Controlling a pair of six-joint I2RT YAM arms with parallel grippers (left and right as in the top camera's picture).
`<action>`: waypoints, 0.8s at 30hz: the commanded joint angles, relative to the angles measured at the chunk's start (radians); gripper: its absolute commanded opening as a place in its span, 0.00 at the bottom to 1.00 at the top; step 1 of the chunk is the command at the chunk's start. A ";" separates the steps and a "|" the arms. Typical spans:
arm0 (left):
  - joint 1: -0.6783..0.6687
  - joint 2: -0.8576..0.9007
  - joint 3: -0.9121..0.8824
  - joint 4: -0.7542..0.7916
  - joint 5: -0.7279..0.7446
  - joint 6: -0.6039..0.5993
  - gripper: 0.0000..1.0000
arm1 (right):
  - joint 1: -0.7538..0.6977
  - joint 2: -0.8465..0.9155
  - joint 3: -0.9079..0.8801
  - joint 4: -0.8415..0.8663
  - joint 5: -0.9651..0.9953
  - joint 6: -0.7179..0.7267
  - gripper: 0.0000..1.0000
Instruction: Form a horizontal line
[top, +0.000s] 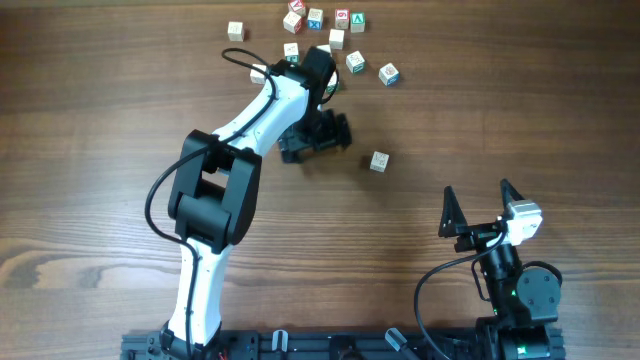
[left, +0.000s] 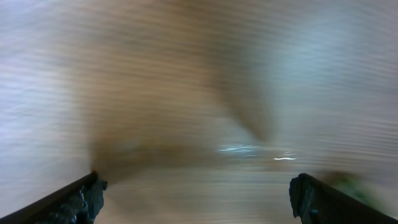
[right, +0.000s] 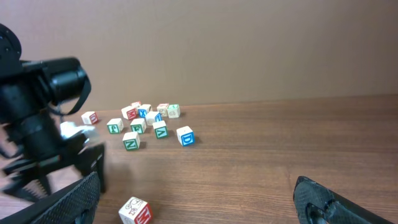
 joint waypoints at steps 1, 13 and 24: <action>-0.004 0.037 -0.027 -0.098 -0.253 0.012 1.00 | 0.003 -0.003 -0.001 0.042 -0.076 0.103 1.00; 0.063 0.037 -0.027 -0.105 -0.219 -0.043 1.00 | 0.003 0.010 0.003 0.227 -0.027 0.779 1.00; 0.026 -0.111 -0.027 0.064 -0.216 -0.014 1.00 | 0.003 0.654 0.466 -0.093 -0.127 0.377 0.99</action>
